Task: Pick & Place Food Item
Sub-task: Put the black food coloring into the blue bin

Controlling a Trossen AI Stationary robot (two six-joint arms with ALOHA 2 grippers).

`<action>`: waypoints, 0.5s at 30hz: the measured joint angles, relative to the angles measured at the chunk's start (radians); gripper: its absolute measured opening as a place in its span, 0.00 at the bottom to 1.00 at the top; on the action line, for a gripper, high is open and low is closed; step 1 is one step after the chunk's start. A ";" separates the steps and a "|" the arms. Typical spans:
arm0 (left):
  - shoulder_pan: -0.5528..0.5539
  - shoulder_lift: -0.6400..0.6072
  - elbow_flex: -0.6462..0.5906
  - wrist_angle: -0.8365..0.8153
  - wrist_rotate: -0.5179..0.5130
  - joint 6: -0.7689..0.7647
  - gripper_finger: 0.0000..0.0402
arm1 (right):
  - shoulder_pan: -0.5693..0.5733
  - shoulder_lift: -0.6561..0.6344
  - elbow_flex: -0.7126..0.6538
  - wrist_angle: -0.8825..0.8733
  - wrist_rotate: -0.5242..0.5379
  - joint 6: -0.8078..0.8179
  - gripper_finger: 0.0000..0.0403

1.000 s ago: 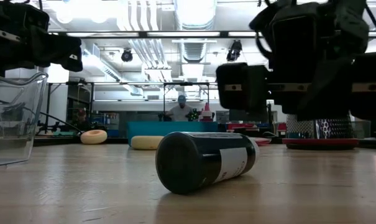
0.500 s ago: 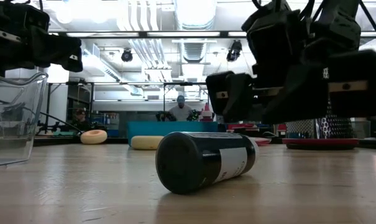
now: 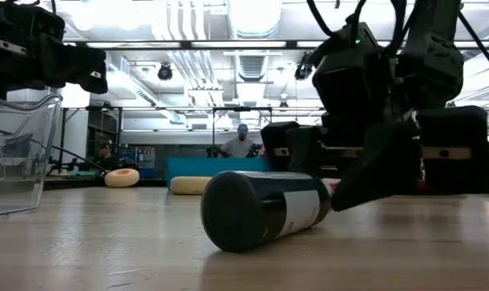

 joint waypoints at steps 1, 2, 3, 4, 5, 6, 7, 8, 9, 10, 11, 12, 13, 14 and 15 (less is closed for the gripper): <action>0.000 0.000 0.000 0.001 0.000 0.000 0.06 | 0.000 0.002 0.002 0.000 0.000 0.000 0.46; 0.000 0.002 0.000 0.000 0.000 0.000 0.06 | 0.000 0.002 0.003 -0.005 0.000 0.001 0.46; 0.000 0.002 0.000 0.000 0.000 0.000 0.06 | 0.000 0.002 0.007 -0.005 0.000 0.002 0.46; 0.000 0.002 0.000 0.001 0.000 0.000 0.06 | 0.000 0.002 0.008 -0.006 0.000 0.002 0.46; 0.000 0.002 0.000 0.001 0.000 0.000 0.06 | 0.000 0.000 0.008 -0.007 0.000 0.003 0.46; 0.000 0.003 0.000 0.000 0.000 0.000 0.06 | 0.000 0.000 0.008 -0.007 0.000 0.003 0.46; 0.000 0.003 0.000 0.000 0.000 0.000 0.06 | 0.000 0.000 0.008 -0.008 0.000 0.003 0.46; 0.000 0.003 0.000 0.001 0.000 0.000 0.06 | 0.000 0.000 0.008 -0.009 0.000 0.003 0.46; 0.000 0.003 0.000 0.000 0.000 0.000 0.06 | 0.000 0.000 0.008 -0.010 0.000 0.003 0.46; 0.000 0.003 0.000 0.000 0.000 0.000 0.06 | 0.000 0.000 0.008 -0.011 0.000 0.003 0.46; 0.000 0.003 0.000 0.000 0.000 0.000 0.06 | 0.000 0.000 0.008 -0.010 0.000 0.003 0.46; 0.000 0.003 0.000 0.000 0.000 0.000 0.06 | 0.000 0.000 0.008 -0.010 0.000 0.003 0.46; 0.000 0.003 0.000 0.000 0.000 0.000 0.06 | 0.000 0.000 0.009 -0.010 0.000 0.003 0.46; 0.000 0.003 0.000 0.000 0.000 0.000 0.06 | 0.000 0.000 0.010 -0.011 0.000 0.003 0.46; 0.000 0.003 0.000 0.000 0.000 0.000 0.06 | 0.000 0.000 0.012 -0.010 0.000 0.003 0.45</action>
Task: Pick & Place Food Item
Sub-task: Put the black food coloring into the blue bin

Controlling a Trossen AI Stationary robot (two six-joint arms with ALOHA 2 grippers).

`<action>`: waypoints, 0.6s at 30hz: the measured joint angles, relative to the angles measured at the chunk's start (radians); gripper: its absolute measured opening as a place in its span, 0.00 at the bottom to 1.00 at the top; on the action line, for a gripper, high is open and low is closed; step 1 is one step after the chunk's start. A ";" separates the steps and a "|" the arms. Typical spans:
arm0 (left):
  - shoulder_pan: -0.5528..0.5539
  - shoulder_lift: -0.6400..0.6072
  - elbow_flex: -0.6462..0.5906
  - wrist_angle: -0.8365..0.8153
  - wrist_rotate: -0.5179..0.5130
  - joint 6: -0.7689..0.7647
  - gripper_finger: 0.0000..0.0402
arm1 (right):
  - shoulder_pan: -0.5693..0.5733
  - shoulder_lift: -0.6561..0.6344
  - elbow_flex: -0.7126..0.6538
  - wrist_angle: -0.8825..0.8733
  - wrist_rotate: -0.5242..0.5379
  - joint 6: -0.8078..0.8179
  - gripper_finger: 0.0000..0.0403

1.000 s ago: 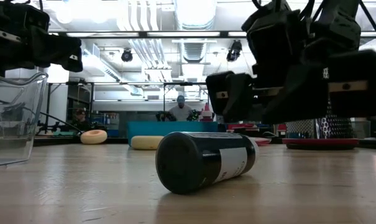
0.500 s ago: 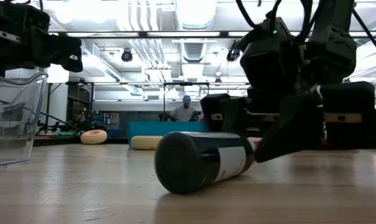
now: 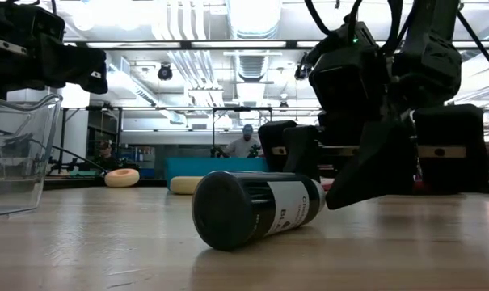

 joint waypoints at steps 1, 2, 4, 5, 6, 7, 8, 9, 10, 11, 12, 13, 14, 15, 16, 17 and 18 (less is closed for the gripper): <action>0.000 0.000 0.000 0.000 0.000 0.000 0.06 | 0.001 0.000 0.003 0.000 0.000 0.000 0.45; 0.000 0.000 0.000 0.000 0.000 0.000 0.06 | 0.001 0.000 0.006 0.000 0.000 0.000 0.44; 0.000 0.000 0.000 0.000 0.000 0.000 0.06 | 0.001 0.000 0.015 0.000 0.000 0.000 0.43; 0.000 0.000 0.000 0.000 0.000 0.000 0.06 | 0.001 0.000 0.018 0.000 0.000 0.001 0.42; 0.000 0.000 0.000 0.000 0.000 0.000 0.06 | 0.001 0.000 0.020 0.000 0.000 0.005 0.41; 0.000 0.000 0.000 0.000 0.000 0.000 0.06 | 0.001 0.000 0.022 0.000 0.000 0.013 0.40; 0.000 0.000 0.000 0.000 0.000 0.000 0.06 | 0.001 0.000 0.023 -0.002 0.000 0.023 0.39; 0.000 0.000 0.000 0.000 0.000 0.000 0.06 | 0.001 0.000 0.023 -0.006 0.000 0.025 0.37; 0.000 0.000 0.000 0.000 0.000 0.000 0.06 | 0.001 0.000 0.023 -0.014 0.000 0.024 0.36; 0.000 0.000 0.000 0.000 0.000 0.000 0.06 | 0.001 0.000 0.023 -0.022 0.000 0.023 0.34; 0.000 0.000 0.000 0.000 0.000 0.000 0.06 | 0.001 0.000 0.023 -0.027 -0.001 0.020 0.33; 0.000 0.000 0.000 0.000 0.000 0.000 0.06 | 0.001 0.000 0.023 -0.027 -0.001 0.019 0.32; 0.000 0.000 0.000 0.000 0.000 0.000 0.06 | 0.001 0.000 0.023 -0.027 -0.001 0.019 0.31; 0.000 0.000 0.000 0.000 0.000 0.000 0.06 | 0.001 0.000 0.023 -0.027 -0.001 0.020 0.30; 0.000 0.000 0.000 0.000 0.000 0.000 0.06 | 0.001 0.000 0.023 -0.028 -0.001 0.020 0.29; 0.000 0.000 0.000 0.000 0.000 0.000 0.06 | 0.001 0.000 0.023 -0.028 -0.001 0.019 0.29; 0.000 0.000 0.000 0.000 0.000 0.000 0.06 | 0.001 0.000 0.023 -0.028 -0.001 0.020 0.28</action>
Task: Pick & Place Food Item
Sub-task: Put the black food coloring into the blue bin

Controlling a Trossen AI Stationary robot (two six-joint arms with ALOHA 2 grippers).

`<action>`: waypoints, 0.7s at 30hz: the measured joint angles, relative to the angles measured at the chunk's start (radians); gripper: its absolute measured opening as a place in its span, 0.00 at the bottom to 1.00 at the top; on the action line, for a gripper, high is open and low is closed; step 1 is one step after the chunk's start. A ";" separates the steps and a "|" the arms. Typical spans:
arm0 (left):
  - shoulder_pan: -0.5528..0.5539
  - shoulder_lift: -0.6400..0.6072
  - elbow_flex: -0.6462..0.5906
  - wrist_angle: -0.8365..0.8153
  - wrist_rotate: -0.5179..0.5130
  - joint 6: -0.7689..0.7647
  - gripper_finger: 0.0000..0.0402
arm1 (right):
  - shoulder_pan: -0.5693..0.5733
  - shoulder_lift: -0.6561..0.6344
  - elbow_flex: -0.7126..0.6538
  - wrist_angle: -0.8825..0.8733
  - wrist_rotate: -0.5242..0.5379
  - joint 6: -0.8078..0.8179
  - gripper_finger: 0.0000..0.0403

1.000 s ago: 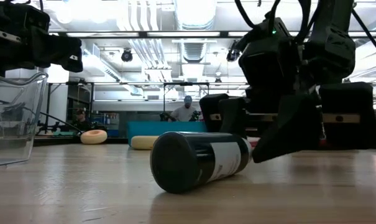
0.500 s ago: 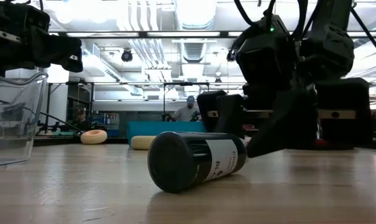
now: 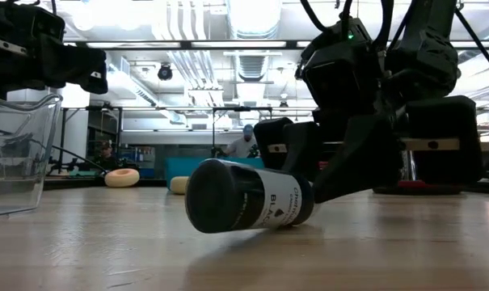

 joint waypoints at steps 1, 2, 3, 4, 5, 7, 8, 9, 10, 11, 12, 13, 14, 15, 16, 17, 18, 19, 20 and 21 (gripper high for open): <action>0.000 0.000 0.000 0.000 0.000 0.000 0.06 | 0.000 0.000 0.000 0.000 0.000 0.000 0.28; 0.000 0.000 0.000 0.000 0.000 0.000 0.06 | 0.000 0.000 0.000 0.000 0.000 0.000 0.28; 0.000 0.000 0.000 0.000 0.000 0.000 0.06 | 0.000 0.000 0.000 -0.001 0.000 0.000 0.28; 0.000 0.000 0.000 0.000 0.000 0.000 0.06 | 0.000 0.000 0.000 -0.001 0.000 0.000 0.28; 0.000 0.000 0.000 0.000 0.000 0.000 0.06 | 0.000 0.000 0.000 -0.001 0.000 0.000 0.28; 0.000 0.000 0.000 0.000 0.000 0.000 0.06 | 0.000 0.000 0.000 -0.001 0.000 0.000 0.28; 0.000 0.000 0.000 0.000 0.000 0.000 0.06 | 0.000 0.000 0.000 -0.001 0.000 0.006 0.28; 0.000 0.000 0.000 0.000 0.000 0.000 0.06 | 0.000 -0.001 0.000 -0.001 0.000 0.024 0.27; 0.000 0.000 0.000 0.000 0.000 0.000 0.06 | 0.000 -0.003 0.000 -0.002 0.000 0.053 0.27; 0.000 0.000 0.000 0.000 0.000 0.000 0.06 | 0.000 -0.005 0.000 -0.004 0.001 0.084 0.27; 0.000 0.000 0.000 0.000 0.000 0.000 0.06 | -0.002 -0.006 0.000 -0.004 0.001 0.112 0.27; 0.000 0.000 0.000 0.000 0.000 0.000 0.06 | -0.005 -0.008 0.001 -0.004 0.001 0.133 0.27; 0.000 0.000 0.000 0.000 0.000 0.000 0.06 | -0.008 -0.011 0.001 -0.006 0.001 0.144 0.27; 0.000 0.000 0.000 0.000 0.000 0.000 0.06 | -0.011 -0.015 0.002 -0.007 0.001 0.151 0.27; 0.000 0.000 0.000 0.000 0.000 0.000 0.06 | -0.015 -0.021 0.003 -0.007 0.002 0.155 0.27; 0.000 0.000 0.000 0.000 0.000 0.000 0.06 | -0.015 -0.028 0.003 -0.007 0.003 0.160 0.27; 0.000 0.000 0.000 0.000 0.000 0.000 0.06 | -0.015 -0.034 0.003 -0.006 0.003 0.164 0.27; 0.000 0.000 0.000 0.000 0.000 0.000 0.06 | -0.015 -0.043 0.003 -0.009 0.003 0.164 0.27; 0.000 0.000 0.000 0.000 0.000 0.000 0.06 | -0.014 -0.051 0.003 -0.011 0.003 0.164 0.27; 0.000 0.000 0.000 0.000 0.000 0.000 0.06 | -0.013 -0.063 0.003 -0.016 0.003 0.164 0.27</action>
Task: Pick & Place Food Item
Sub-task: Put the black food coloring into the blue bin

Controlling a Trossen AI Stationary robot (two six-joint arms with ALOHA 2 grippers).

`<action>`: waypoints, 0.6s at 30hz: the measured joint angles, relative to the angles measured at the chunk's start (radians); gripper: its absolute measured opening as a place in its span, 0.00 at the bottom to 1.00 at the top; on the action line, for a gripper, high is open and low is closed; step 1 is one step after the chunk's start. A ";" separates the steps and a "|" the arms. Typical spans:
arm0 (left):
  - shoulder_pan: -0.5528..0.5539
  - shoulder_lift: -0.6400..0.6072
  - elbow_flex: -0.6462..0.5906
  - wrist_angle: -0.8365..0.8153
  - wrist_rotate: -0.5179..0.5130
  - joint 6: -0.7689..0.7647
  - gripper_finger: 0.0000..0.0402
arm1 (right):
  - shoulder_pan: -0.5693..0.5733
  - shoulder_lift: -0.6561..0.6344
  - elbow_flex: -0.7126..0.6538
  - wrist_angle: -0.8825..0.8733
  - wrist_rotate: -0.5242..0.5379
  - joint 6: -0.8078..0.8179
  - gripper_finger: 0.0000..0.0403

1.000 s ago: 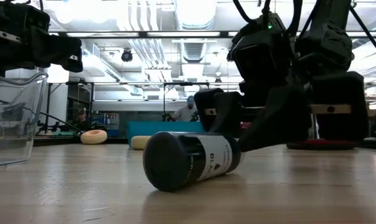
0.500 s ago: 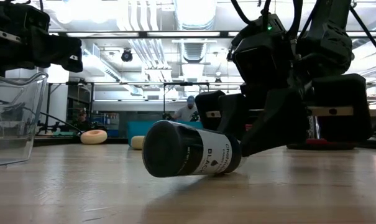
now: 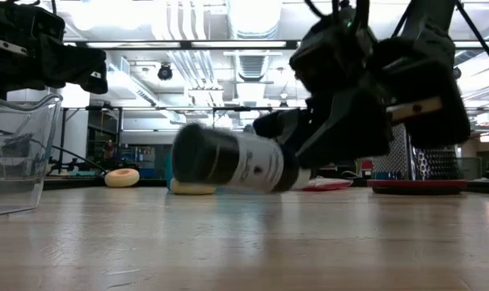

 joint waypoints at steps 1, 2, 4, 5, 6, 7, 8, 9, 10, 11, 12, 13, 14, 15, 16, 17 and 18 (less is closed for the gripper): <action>0.000 0.000 0.000 0.000 0.000 0.000 0.06 | 0.000 -0.014 0.000 -0.012 0.000 0.000 0.27; 0.000 0.000 0.000 0.000 0.000 0.000 0.06 | 0.000 -0.029 0.000 -0.021 0.002 0.000 0.27; 0.000 0.000 0.000 0.000 0.000 0.000 0.06 | -0.001 -0.068 0.000 -0.067 0.043 0.000 0.27; 0.000 0.000 0.000 0.000 0.000 0.000 0.06 | -0.003 -0.088 0.000 -0.091 0.069 0.004 0.27; 0.000 0.000 0.000 0.000 0.000 0.000 0.06 | -0.006 -0.114 0.000 -0.125 0.103 0.016 0.27; 0.000 0.000 0.000 0.000 0.000 0.000 0.06 | -0.010 -0.138 0.000 -0.165 0.133 0.026 0.27; 0.000 0.000 0.000 0.000 0.000 0.000 0.06 | -0.017 -0.165 0.000 -0.200 0.160 0.031 0.27; 0.000 0.000 0.000 -0.001 0.000 0.000 0.06 | -0.027 -0.195 0.000 -0.242 0.183 0.031 0.27; 0.000 0.000 0.000 0.000 0.000 0.000 0.06 | -0.038 -0.226 0.001 -0.288 0.201 0.030 0.27; 0.000 0.000 0.000 0.000 0.000 0.000 0.06 | -0.052 -0.255 0.004 -0.329 0.221 0.029 0.27; 0.000 0.000 0.000 -0.001 0.000 0.000 0.06 | -0.066 -0.285 0.009 -0.366 0.247 0.029 0.27; 0.000 0.000 0.000 -0.001 0.000 0.000 0.06 | -0.080 -0.312 0.018 -0.408 0.275 0.029 0.27; 0.000 0.000 0.000 0.000 0.000 0.000 0.06 | -0.095 -0.342 0.030 -0.454 0.308 0.029 0.27; 0.000 0.000 0.000 -0.001 0.000 0.000 0.06 | -0.109 -0.367 0.049 -0.504 0.341 0.028 0.27; 0.000 0.000 0.000 0.000 0.000 0.000 0.06 | -0.122 -0.388 0.074 -0.558 0.375 0.028 0.27; 0.000 0.000 0.000 0.000 0.000 0.000 0.06 | -0.134 -0.406 0.101 -0.612 0.411 0.030 0.27; 0.000 0.000 0.000 -0.001 0.000 0.000 0.06 | -0.145 -0.420 0.132 -0.674 0.448 0.038 0.27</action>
